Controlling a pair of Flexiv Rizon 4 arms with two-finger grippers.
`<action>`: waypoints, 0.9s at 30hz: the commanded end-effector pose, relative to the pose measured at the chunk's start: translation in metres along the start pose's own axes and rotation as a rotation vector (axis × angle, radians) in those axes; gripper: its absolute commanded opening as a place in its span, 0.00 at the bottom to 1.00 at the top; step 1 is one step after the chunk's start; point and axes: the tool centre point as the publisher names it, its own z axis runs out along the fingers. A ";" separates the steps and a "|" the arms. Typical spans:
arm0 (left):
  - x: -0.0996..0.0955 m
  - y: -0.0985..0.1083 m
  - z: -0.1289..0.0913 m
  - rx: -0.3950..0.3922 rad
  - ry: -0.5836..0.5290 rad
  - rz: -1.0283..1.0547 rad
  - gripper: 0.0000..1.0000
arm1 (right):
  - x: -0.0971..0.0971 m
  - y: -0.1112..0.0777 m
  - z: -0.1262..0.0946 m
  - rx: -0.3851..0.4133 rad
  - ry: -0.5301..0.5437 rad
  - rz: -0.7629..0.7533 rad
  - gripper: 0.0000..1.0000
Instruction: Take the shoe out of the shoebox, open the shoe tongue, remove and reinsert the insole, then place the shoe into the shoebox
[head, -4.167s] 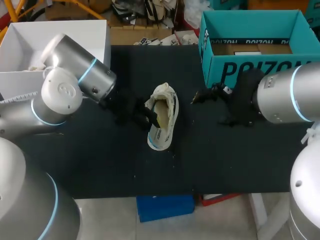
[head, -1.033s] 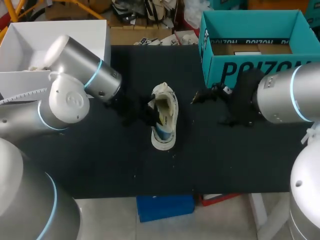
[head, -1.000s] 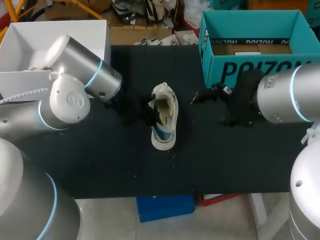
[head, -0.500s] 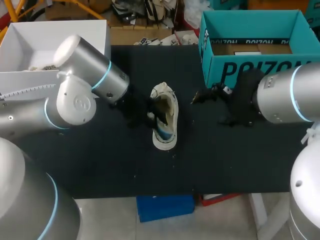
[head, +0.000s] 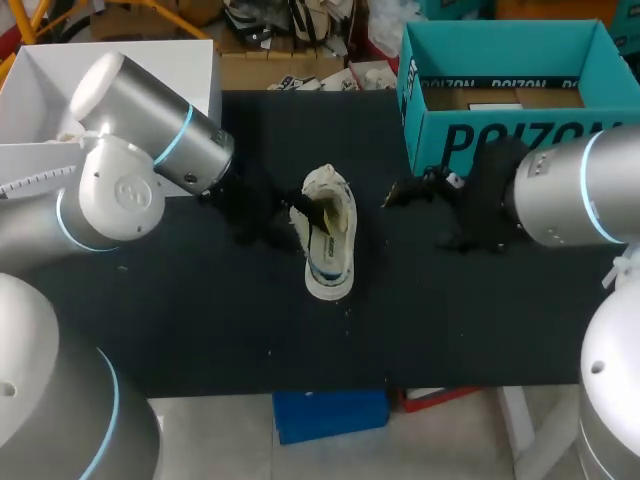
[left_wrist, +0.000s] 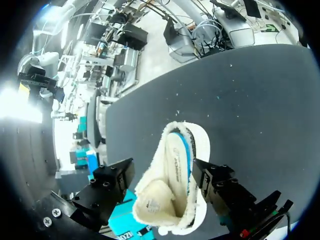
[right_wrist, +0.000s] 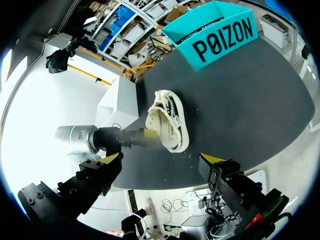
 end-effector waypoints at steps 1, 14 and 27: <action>0.003 -0.009 0.004 -0.020 0.050 0.034 0.00 | 0.001 -0.001 0.000 -0.003 -0.003 0.001 1.00; 0.022 -0.005 0.025 -0.049 0.170 0.071 0.00 | 0.001 -0.001 0.000 -0.003 -0.003 0.001 1.00; 0.024 -0.003 0.043 -0.034 0.207 0.073 0.00 | 0.001 -0.001 0.000 -0.003 -0.003 0.001 1.00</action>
